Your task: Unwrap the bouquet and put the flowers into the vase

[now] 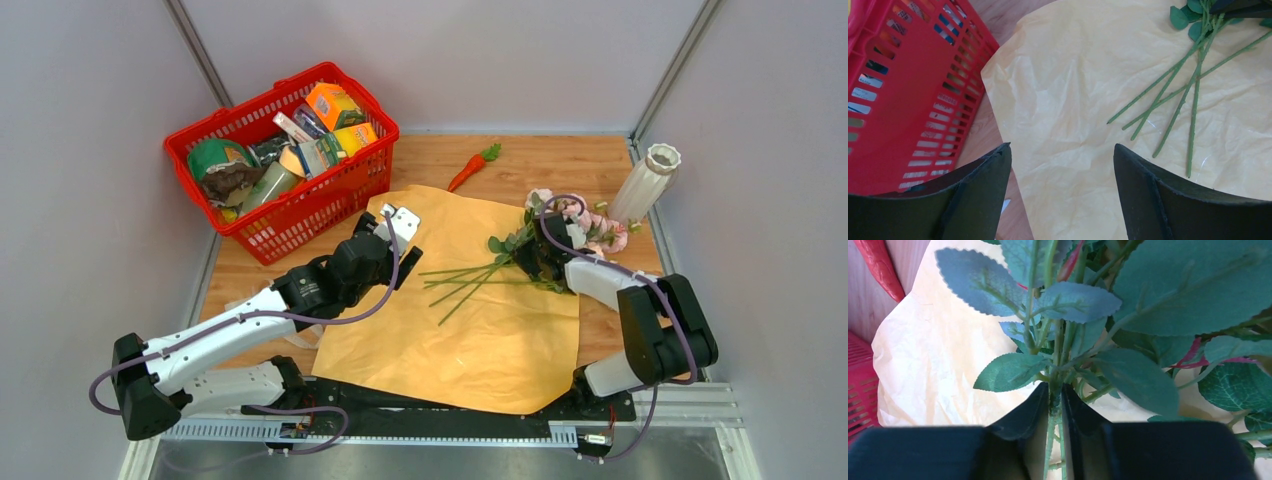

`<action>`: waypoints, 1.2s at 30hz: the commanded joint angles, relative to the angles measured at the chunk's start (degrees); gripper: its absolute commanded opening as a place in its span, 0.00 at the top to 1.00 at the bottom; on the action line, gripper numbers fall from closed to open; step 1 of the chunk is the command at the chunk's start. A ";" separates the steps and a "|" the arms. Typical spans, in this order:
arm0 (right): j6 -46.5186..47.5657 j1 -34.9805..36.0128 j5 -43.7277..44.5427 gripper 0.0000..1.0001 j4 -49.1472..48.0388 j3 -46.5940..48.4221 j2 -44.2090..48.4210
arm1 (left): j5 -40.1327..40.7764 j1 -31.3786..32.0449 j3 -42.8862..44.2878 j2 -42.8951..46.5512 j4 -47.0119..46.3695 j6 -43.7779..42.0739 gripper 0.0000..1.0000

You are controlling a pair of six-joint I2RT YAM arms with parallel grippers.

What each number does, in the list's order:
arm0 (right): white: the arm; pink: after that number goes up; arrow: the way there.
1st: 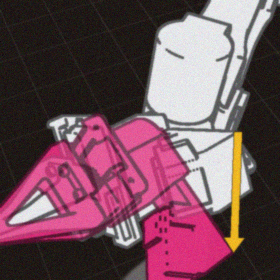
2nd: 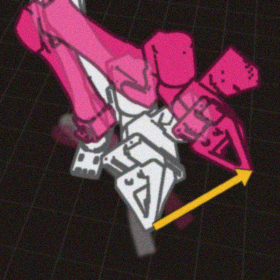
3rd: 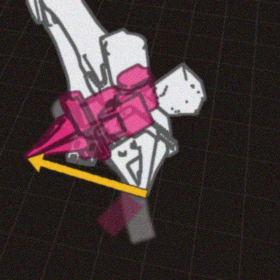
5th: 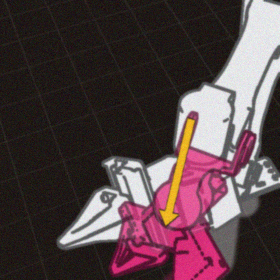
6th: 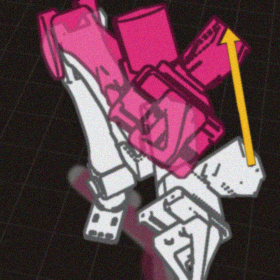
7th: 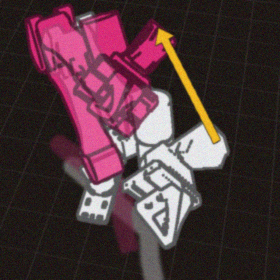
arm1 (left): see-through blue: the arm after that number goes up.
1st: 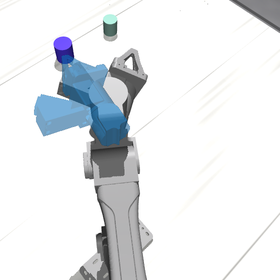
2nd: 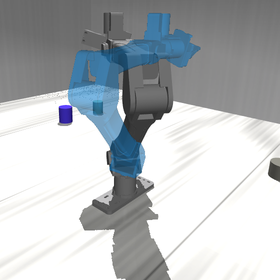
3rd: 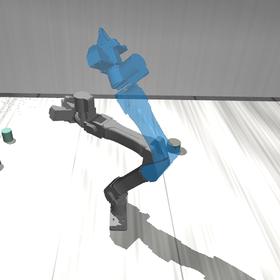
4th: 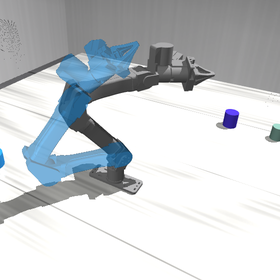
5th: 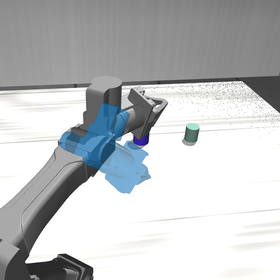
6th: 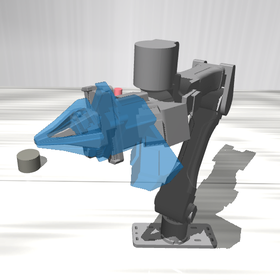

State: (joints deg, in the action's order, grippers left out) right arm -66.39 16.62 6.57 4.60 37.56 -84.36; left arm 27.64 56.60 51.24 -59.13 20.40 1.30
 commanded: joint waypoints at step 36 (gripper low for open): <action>63.46 3.86 11.97 1.00 -25.95 17.97 26.44 | -0.47 0.09 1.32 -0.46 1.13 -1.21 0.22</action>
State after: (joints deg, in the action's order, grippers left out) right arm -26.04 20.93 16.47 -8.95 50.11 -57.23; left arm 28.14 56.60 51.24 -60.47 21.63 0.97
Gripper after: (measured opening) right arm 0.029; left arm 0.784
